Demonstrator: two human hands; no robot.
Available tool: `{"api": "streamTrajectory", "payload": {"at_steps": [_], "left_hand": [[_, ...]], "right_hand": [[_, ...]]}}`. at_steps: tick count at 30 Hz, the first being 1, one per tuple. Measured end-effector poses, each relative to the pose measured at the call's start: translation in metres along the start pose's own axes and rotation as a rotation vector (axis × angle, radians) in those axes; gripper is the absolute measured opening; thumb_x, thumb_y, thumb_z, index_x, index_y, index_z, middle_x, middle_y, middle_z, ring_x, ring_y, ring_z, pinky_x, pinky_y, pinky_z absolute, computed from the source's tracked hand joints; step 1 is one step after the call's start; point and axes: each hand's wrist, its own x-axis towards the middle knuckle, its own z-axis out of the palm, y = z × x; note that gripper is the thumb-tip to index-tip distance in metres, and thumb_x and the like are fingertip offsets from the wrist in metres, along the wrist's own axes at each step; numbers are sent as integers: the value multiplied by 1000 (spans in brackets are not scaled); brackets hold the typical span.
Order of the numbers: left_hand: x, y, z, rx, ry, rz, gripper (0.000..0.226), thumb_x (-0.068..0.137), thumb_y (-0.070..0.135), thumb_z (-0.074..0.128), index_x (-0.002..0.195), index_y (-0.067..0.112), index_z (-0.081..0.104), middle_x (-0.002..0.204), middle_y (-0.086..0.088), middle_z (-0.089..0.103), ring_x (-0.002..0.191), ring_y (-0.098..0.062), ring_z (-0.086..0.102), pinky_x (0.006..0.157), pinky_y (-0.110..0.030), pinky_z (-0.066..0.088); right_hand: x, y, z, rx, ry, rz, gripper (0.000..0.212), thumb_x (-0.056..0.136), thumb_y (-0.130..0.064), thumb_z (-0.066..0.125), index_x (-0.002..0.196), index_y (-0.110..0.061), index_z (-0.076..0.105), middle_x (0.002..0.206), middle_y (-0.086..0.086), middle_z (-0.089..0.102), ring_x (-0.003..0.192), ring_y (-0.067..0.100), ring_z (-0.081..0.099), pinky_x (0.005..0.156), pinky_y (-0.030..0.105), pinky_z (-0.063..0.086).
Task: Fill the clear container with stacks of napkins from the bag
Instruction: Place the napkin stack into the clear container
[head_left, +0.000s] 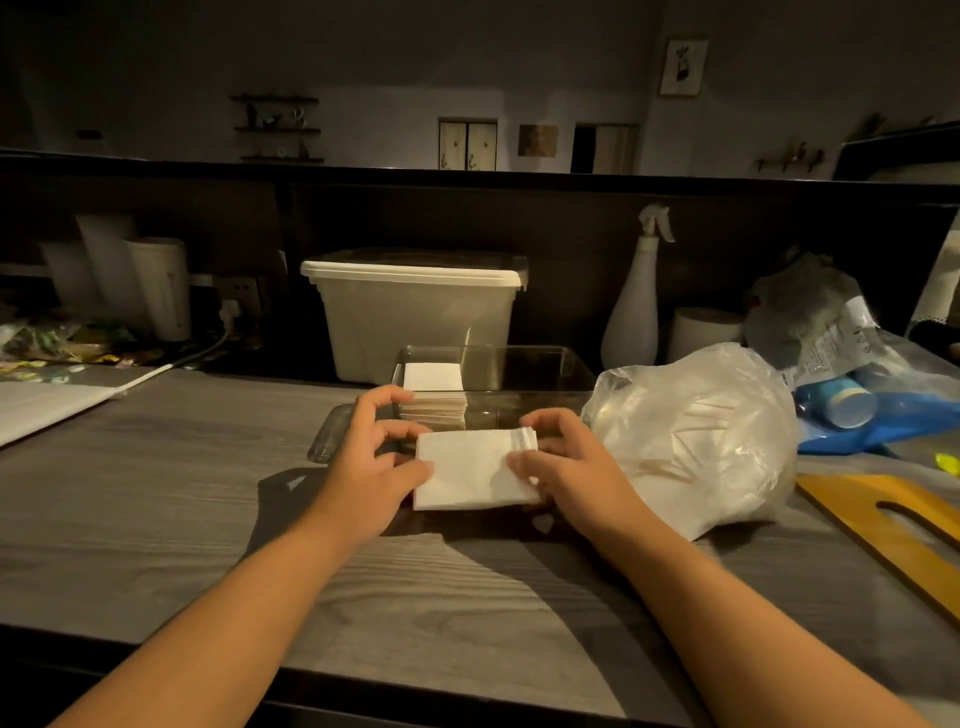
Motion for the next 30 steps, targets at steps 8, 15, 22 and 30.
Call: {"api": "streamTrajectory", "payload": {"at_steps": [8,15,22,30], "left_hand": [[-1,-1,-5,-86,-120,-18,33,83,1,51,80,17,80,130,6,52,120,-21,52,93,-45,52],[-8,2,-5,201,-202,138,52,67,-14,80,102,24,75,132,21,47,112,-1,60,87,-15,53],[-1,-9,-4,205,-19,81,42,80,7,78,115,27,66,110,4,69,95,-19,70,76,-30,61],[-6,-6,-2,340,-35,28,24,87,31,73,107,30,59,97,8,68,75,-9,66,61,-22,55]], "right_hand": [[-5,-3,4,114,51,-96,14,93,-8,62,93,-21,67,118,1,56,87,29,64,47,23,47],[-9,-17,1,624,36,101,30,94,-3,41,91,8,69,83,20,73,60,23,68,44,22,50],[-4,-8,-2,476,-194,107,43,86,18,42,112,-1,70,115,12,73,109,30,68,75,26,59],[-7,0,2,-77,-73,50,25,93,-13,64,115,-26,65,66,4,68,50,16,56,48,29,47]]}}
